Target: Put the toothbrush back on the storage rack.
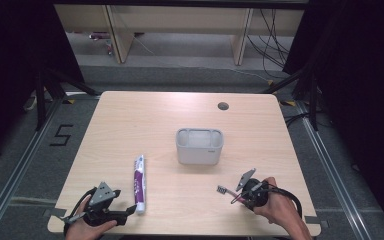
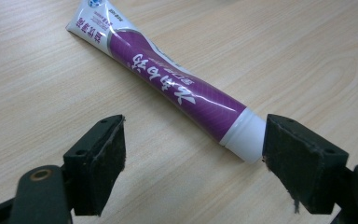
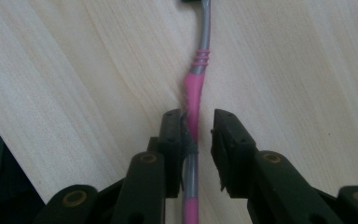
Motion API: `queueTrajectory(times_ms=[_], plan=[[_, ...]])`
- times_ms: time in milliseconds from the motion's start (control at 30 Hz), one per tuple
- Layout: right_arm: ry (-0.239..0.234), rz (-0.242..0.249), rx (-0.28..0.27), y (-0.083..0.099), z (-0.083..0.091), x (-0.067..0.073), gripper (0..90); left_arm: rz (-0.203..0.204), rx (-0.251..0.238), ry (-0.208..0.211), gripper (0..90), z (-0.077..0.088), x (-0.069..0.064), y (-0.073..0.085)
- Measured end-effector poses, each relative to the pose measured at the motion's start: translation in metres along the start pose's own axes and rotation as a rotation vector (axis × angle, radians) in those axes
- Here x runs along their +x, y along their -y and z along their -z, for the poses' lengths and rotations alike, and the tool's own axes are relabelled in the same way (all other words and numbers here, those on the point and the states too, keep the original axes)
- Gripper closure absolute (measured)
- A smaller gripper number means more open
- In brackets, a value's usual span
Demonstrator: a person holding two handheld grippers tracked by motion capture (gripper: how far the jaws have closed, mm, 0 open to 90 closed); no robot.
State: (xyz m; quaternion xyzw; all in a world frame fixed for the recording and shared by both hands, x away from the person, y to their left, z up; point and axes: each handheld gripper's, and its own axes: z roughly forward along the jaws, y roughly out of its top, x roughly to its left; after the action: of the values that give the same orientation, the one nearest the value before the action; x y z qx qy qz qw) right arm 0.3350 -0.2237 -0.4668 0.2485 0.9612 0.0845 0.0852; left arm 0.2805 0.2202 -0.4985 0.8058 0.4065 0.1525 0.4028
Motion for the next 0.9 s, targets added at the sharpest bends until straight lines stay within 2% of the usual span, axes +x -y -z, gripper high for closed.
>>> queueTrajectory(times_ms=[233, 267, 333, 400, 433, 467, 500, 533, 600, 633, 700, 733, 833, 900], plan=[[-0.022, 0.026, 0.049, -0.009, -0.003, -0.001, 77.2, 0.003, -0.003, 0.000, 20.8, 0.000, 0.000, 0.000], [-0.034, 0.025, 0.075, -0.011, -0.005, -0.001, 77.6, -0.003, 0.002, 0.001, 20.8, 0.001, 0.000, 0.000], [-0.030, 0.026, 0.082, -0.011, -0.006, -0.001, 77.9, -0.003, 0.004, 0.003, 20.8, 0.001, 0.000, 0.000], [-0.047, 0.049, 0.107, -0.012, -0.009, -0.004, 78.6, 0.005, -0.005, -0.001, 20.8, 0.000, 0.000, 0.000], [-0.044, 0.039, 0.105, -0.012, -0.009, -0.003, 78.9, 0.003, -0.001, 0.003, 20.8, 0.001, 0.000, 0.000], [-0.035, -0.010, 0.124, -0.013, -0.008, 0.000, 78.9, 0.003, -0.001, 0.003, 20.8, 0.001, 0.000, 0.000], [-0.035, -0.010, 0.124, -0.013, -0.008, 0.000, 78.9, -0.005, 0.006, 0.003, 20.8, 0.001, 0.001, 0.000], [-0.046, 0.023, 0.117, -0.014, -0.010, -0.003, 79.4, -0.005, 0.005, 0.001, 20.8, 0.001, 0.000, 0.000], [-0.047, 0.032, 0.122, -0.014, -0.010, -0.004, 79.9, -0.004, 0.001, -0.001, 20.8, 0.000, 0.000, 0.000], [-0.045, 0.019, 0.136, -0.015, -0.010, -0.003, 80.3, 0.004, -0.005, 0.000, 20.8, 0.000, 0.000, 0.000], [-0.057, 0.034, 0.136, -0.016, -0.012, -0.004, 81.4, 0.004, -0.006, 0.000, 20.8, 0.000, 0.000, 0.000], [-0.051, 0.010, 0.153, -0.017, -0.011, -0.003, 81.7, -0.005, 0.003, -0.001, 20.8, 0.001, 0.000, 0.000], [-0.050, 0.054, 0.171, -0.020, -0.013, -0.005, 82.4, -0.020, 0.016, 0.002, 20.8, 0.002, 0.001, 0.000], [-0.040, 0.043, 0.192, -0.022, -0.012, -0.002, 82.8, -0.017, 0.014, 0.002, 20.8, 0.002, 0.001, 0.000]])
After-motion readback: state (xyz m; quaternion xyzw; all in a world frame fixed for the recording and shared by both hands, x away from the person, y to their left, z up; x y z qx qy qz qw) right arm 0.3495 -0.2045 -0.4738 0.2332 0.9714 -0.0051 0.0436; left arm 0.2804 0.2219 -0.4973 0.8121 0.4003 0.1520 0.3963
